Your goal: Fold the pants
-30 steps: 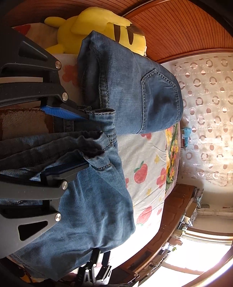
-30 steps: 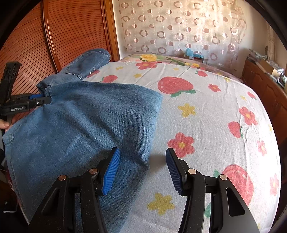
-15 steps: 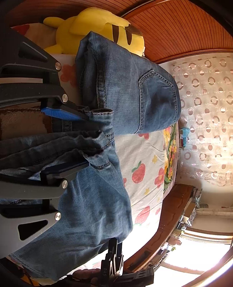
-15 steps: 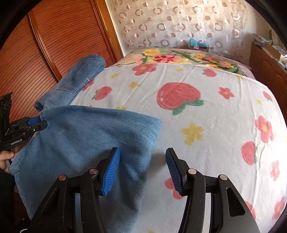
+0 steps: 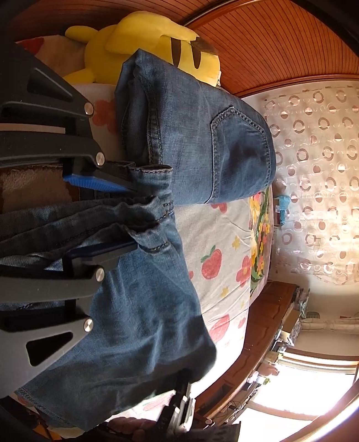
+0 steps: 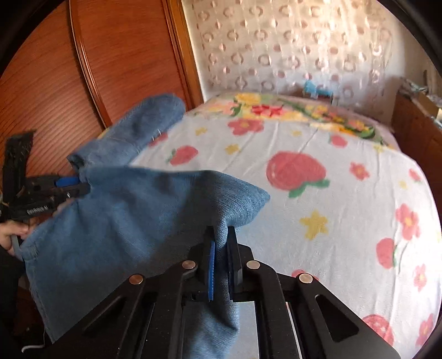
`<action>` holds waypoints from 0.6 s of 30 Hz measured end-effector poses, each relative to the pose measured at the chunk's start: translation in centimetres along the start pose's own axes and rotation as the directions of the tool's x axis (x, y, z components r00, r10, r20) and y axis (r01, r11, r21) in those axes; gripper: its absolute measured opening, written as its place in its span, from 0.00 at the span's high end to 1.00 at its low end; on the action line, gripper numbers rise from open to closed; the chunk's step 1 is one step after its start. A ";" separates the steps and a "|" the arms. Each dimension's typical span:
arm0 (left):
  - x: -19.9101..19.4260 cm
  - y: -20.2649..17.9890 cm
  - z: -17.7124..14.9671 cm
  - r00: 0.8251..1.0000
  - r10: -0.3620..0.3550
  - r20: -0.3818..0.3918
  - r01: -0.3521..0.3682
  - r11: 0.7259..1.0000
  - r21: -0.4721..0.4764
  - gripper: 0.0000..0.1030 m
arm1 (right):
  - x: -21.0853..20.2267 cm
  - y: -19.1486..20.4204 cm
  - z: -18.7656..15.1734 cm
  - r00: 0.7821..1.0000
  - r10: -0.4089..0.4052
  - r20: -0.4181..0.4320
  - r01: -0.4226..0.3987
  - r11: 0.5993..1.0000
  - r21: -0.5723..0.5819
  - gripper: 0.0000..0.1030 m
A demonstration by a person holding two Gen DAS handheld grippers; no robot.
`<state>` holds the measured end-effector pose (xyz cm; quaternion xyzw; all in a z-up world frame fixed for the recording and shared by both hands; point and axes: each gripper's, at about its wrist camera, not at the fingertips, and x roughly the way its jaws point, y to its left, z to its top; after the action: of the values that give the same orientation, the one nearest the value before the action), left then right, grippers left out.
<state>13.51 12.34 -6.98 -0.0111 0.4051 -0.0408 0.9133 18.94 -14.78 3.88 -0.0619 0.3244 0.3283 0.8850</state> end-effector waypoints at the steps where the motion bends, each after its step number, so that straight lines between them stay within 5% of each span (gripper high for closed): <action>1: 0.0 0.0 0.0 1.000 0.000 0.000 0.000 1.000 0.000 0.68 | -0.7 0.0 0.2 1.000 0.006 0.023 -0.006 1.000 0.004 0.94; 9: -1.3 0.1 0.5 0.999 0.019 0.040 -0.018 1.000 -0.021 0.68 | -7.0 2.9 2.6 0.979 0.034 0.203 -0.020 0.997 -0.068 0.95; 18: -3.0 0.0 0.9 0.995 0.028 0.092 -0.026 0.999 -0.022 0.68 | -11.1 1.3 5.9 0.963 -0.058 0.263 0.079 0.994 -0.073 0.95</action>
<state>12.15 12.58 -4.17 -0.0168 0.3628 -0.0235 0.9314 14.94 -17.82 15.47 -0.0659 0.1891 0.3159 0.9274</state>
